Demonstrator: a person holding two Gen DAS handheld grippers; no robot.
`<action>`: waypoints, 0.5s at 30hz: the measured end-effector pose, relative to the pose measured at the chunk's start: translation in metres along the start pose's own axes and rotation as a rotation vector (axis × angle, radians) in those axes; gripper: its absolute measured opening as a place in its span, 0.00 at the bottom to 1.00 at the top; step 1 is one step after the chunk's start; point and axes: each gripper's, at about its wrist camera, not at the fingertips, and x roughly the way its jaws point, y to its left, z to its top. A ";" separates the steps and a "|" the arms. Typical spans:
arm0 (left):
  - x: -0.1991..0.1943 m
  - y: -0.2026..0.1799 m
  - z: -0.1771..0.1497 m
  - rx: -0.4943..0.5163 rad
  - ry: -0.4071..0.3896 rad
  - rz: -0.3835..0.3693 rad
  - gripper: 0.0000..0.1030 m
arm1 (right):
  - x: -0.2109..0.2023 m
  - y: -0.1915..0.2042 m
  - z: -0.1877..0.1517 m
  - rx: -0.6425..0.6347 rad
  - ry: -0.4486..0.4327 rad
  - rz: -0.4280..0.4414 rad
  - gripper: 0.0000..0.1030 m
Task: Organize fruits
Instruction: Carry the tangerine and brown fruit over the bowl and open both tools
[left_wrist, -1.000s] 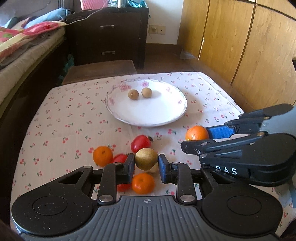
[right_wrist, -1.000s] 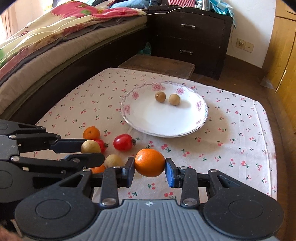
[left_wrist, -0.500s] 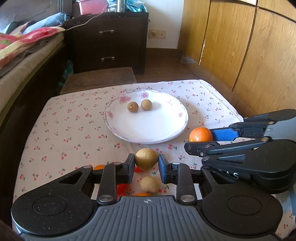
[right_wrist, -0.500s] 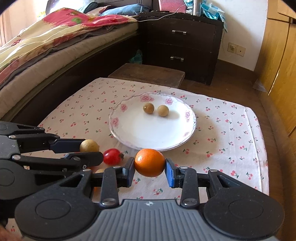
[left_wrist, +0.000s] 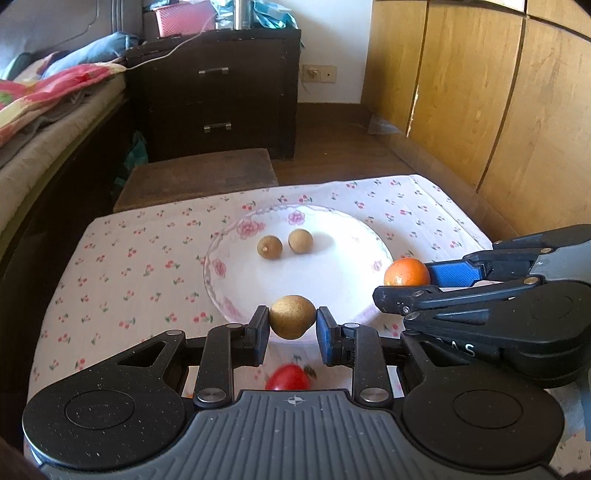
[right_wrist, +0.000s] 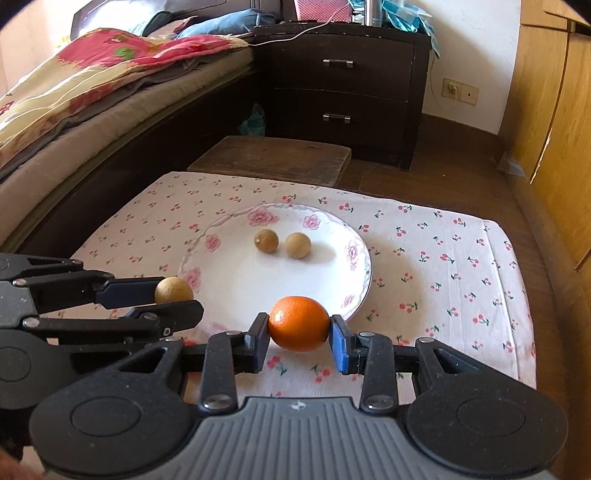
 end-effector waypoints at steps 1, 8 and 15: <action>0.003 0.001 0.002 -0.001 0.001 0.002 0.34 | 0.004 -0.002 0.002 0.005 0.002 0.003 0.35; 0.026 0.006 0.011 0.004 0.018 0.030 0.33 | 0.029 -0.006 0.009 0.014 0.027 0.019 0.35; 0.040 0.011 0.010 0.007 0.035 0.062 0.33 | 0.045 -0.005 0.013 -0.002 0.043 0.023 0.35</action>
